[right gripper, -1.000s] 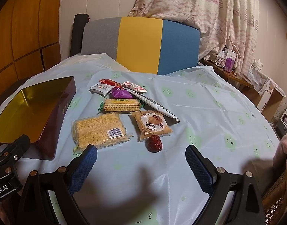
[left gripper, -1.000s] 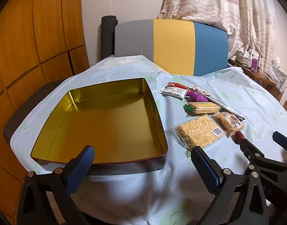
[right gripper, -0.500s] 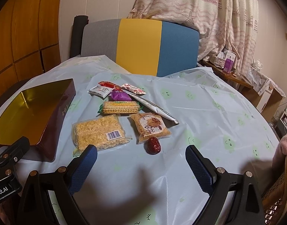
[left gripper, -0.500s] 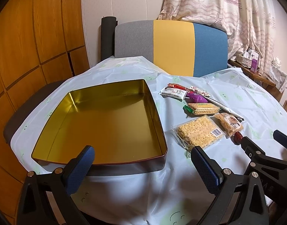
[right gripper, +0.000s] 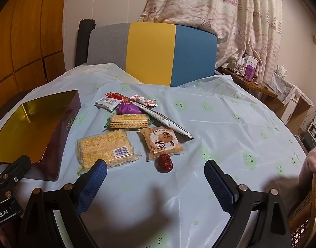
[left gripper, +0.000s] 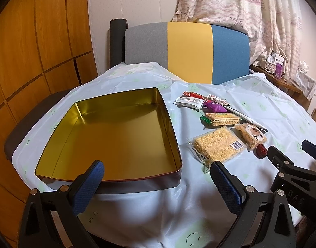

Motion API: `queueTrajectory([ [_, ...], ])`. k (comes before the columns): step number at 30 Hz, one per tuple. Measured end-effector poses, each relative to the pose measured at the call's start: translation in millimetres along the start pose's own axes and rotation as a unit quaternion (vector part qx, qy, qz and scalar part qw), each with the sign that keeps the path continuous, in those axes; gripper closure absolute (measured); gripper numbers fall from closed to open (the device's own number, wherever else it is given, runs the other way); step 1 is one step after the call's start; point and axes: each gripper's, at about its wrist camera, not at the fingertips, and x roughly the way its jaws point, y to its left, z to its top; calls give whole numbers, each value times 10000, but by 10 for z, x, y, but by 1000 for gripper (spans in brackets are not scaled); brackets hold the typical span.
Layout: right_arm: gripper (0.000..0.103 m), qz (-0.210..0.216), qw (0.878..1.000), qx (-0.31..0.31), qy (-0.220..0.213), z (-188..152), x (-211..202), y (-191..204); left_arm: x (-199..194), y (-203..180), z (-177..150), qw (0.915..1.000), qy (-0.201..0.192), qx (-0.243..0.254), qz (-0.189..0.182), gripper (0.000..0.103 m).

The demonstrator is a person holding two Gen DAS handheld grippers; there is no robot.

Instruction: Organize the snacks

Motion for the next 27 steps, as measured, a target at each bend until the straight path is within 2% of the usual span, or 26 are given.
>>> queueTrajectory([
  [16, 6, -50, 9999, -79, -47, 194, 69, -242, 33, -95, -23, 9998, 79, 145, -85, 0],
  [20, 6, -60, 9995, -298, -105, 330, 93, -325, 50, -122, -34, 9996, 101, 207, -168, 0],
  [22, 6, 43, 9992, -391, -54, 420, 128, -390, 57, -132, -35, 9992, 98, 253, -302, 0],
  [27, 6, 369, 9978, -501, 219, 722, 300, -663, 124, -112, -30, 9937, 375, 84, -1048, 0],
])
